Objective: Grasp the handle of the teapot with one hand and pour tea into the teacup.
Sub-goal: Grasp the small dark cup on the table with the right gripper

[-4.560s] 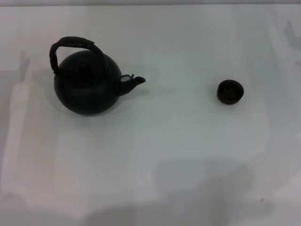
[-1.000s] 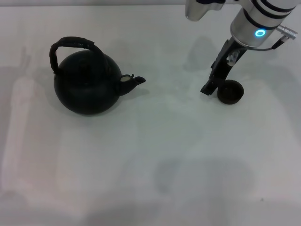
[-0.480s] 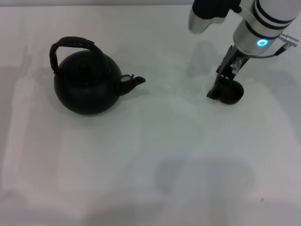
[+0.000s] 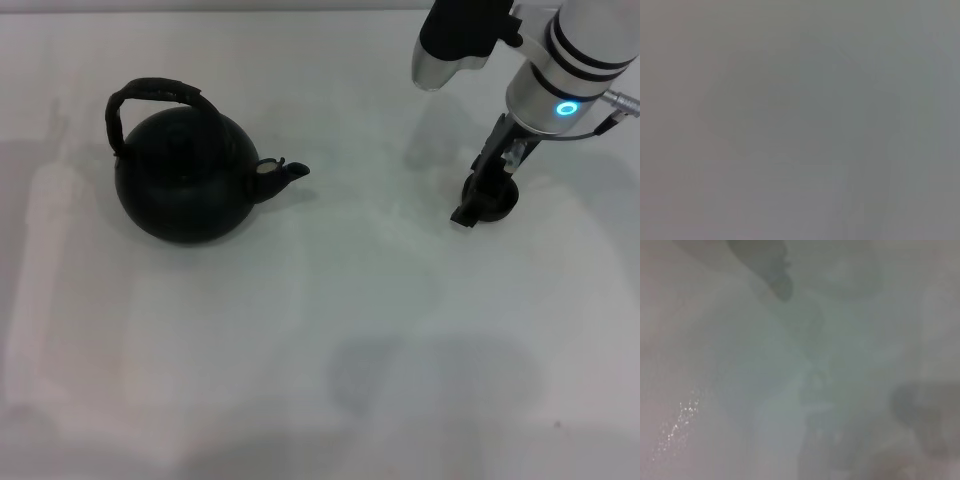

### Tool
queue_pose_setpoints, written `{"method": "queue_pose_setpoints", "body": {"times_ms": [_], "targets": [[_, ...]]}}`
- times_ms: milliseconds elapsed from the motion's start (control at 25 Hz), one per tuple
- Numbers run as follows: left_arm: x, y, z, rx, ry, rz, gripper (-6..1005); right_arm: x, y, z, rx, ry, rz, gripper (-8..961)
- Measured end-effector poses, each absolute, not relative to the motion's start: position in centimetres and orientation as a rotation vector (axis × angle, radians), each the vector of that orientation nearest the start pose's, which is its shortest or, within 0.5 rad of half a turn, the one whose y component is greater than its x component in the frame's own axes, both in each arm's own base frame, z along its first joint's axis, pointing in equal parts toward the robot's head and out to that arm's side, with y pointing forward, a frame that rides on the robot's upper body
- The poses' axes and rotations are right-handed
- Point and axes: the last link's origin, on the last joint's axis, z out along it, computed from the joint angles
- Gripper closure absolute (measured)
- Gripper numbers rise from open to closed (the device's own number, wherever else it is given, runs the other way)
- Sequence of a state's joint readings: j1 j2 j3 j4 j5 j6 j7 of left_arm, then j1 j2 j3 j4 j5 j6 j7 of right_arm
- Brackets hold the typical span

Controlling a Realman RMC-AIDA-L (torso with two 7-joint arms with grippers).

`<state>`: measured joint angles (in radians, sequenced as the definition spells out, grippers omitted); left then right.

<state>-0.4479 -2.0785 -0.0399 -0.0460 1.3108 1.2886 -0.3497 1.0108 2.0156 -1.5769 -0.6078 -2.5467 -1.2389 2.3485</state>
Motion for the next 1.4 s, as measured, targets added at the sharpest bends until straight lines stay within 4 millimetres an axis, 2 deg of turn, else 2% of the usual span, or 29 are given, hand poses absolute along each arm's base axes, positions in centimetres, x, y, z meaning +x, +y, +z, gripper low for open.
{"method": "queue_pose_setpoints", "body": {"times_ms": [480,800,1040,1120,1400], "targets": [[-35.3,32.1,2.1,-1.377,-0.667,-0.826,156,20.5,40.5,-5.1,-2.641,0.620,-0.946,146],[-35.2,32.2,2.1,-1.380,-0.664,-0.828,155,20.2,40.3,-5.0,-2.651,0.612,-0.962,147],[-35.3,32.3,2.3,-1.379,-0.654,-0.821,155,17.6,40.7,-4.9,-2.686,0.537,-0.903,222],[-35.3,32.3,2.4,-1.378,-0.652,-0.820,155,16.4,40.7,-5.1,-2.705,0.495,-0.883,219],[-35.1,32.4,2.2,-1.398,-0.646,-0.820,156,12.7,39.7,-7.6,-2.789,0.275,-0.896,211]]}}
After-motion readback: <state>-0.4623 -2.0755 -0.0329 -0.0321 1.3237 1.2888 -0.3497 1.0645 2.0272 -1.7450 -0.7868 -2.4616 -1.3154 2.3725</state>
